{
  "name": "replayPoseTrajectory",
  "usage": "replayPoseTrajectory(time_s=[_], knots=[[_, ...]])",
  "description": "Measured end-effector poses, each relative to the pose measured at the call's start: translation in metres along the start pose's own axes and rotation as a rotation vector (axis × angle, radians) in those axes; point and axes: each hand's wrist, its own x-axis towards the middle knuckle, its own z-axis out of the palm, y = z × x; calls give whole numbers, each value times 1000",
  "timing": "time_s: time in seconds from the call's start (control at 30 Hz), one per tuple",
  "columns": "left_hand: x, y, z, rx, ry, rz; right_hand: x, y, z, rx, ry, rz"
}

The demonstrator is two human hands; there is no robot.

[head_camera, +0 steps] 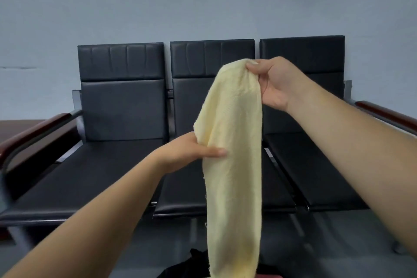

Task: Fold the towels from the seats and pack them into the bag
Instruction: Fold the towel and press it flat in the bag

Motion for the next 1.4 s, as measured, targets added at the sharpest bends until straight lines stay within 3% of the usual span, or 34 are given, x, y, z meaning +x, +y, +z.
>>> replayPoseTrajectory(time_s=[0.07,0.13,0.33,0.43,0.5,0.6,0.77,0.93,1.17,1.4], knots=[[-1,-15,8,89,1,-65,0,0,-2,25,22,7],[-4,-28,14,34,-1,-78,1,0,-6,43,40,22],[-13,-23,24,-522,7,-80,12,13,-28,-103,269,151],[-10,-5,28,-796,17,-47,15,34,-41,-27,329,253],[-7,4,28,-908,34,-9,9,49,-45,104,307,284],[-3,15,30,-995,56,45,-13,82,-40,237,104,372],[-3,15,29,-1022,124,48,-51,136,-35,148,-119,511],[-5,1,23,-738,266,-3,-60,146,-30,46,-46,270],[-26,-45,34,-374,28,-59,-50,126,-24,142,75,228],[-25,-34,47,-623,325,-80,-49,125,-44,87,80,307]])
